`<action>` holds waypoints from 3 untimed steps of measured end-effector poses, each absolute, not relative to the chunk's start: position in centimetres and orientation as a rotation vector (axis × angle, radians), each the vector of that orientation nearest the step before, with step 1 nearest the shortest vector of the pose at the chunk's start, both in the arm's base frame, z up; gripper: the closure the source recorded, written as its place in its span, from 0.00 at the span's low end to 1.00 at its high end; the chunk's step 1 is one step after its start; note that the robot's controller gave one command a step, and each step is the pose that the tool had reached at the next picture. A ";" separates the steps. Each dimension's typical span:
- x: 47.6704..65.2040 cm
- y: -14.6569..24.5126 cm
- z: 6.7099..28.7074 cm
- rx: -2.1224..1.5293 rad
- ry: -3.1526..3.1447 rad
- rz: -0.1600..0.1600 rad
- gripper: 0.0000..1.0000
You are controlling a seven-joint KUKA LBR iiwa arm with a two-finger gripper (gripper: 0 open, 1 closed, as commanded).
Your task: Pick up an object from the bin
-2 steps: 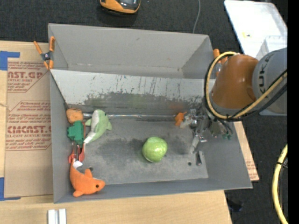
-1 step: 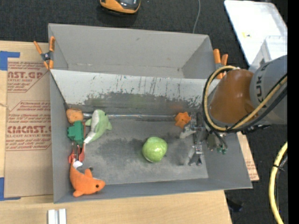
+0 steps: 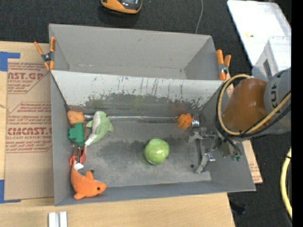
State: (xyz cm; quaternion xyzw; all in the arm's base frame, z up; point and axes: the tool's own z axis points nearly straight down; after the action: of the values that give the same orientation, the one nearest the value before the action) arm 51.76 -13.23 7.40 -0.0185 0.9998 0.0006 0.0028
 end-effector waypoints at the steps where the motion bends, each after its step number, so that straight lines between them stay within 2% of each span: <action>1: 51.8 -9.4 7.6 -0.052 3.130 -0.003 0.00; 2: 52.0 -7.4 8.2 -0.271 3.123 0.002 0.00; 3: 52.5 -5.5 8.9 -0.294 3.118 0.001 0.00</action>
Offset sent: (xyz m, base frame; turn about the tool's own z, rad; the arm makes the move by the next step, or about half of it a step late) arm 0.0049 0.0357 0.0170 -0.2818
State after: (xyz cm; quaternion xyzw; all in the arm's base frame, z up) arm 52.47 -5.50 8.86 -0.0937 0.9956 0.0004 0.0051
